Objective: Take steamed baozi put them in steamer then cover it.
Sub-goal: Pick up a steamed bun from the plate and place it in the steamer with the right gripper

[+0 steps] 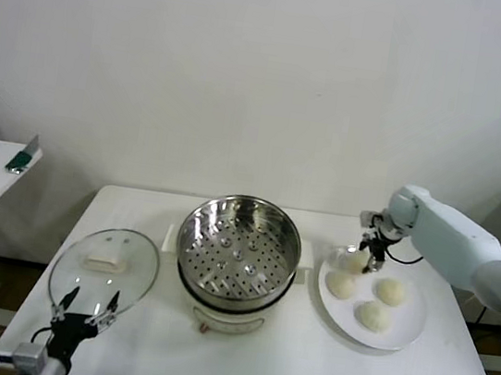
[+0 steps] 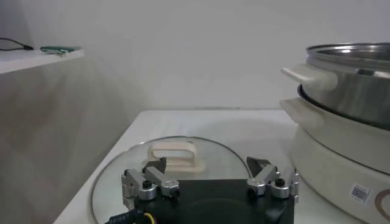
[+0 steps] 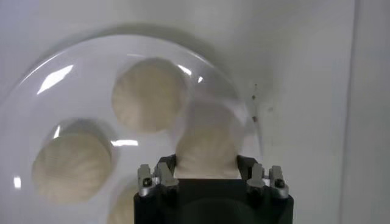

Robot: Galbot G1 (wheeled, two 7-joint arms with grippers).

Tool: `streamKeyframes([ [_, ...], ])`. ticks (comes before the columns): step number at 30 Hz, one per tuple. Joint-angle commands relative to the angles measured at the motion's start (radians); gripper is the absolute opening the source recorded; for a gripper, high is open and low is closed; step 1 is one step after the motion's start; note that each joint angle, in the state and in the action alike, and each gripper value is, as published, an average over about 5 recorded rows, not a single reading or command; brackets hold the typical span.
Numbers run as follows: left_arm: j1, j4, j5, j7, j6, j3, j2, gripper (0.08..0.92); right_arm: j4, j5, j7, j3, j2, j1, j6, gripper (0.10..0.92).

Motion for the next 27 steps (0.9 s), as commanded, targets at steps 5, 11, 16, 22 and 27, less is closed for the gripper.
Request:
streamKeyframes([
  [5, -0.003, -0.008, 0.005, -0.001, 0.001, 0.008, 0.002, 0.823, 0.409, 0.176, -0.02, -0.308, -0.004, 0.542, 0.259, 0.67],
  [11, 0.001, -0.018, 0.008, -0.001, 0.0, 0.009, 0.0, 0.823, 0.61, 0.17, 0.012, -0.336, 0.061, 0.654, 0.43, 0.67],
  [16, 0.001, -0.027, 0.008, -0.001, 0.0, 0.011, -0.006, 0.823, 0.673, 0.058, 0.054, -0.296, 0.123, 0.599, 0.521, 0.67],
  [22, 0.003, -0.035, 0.009, -0.001, -0.003, 0.016, -0.007, 0.823, 0.587, -0.114, 0.12, -0.242, 0.224, 0.455, 0.584, 0.67],
  [27, 0.006, -0.042, 0.012, -0.002, -0.008, 0.014, -0.006, 0.823, 0.483, -0.21, 0.154, -0.215, 0.305, 0.348, 0.616, 0.67],
])
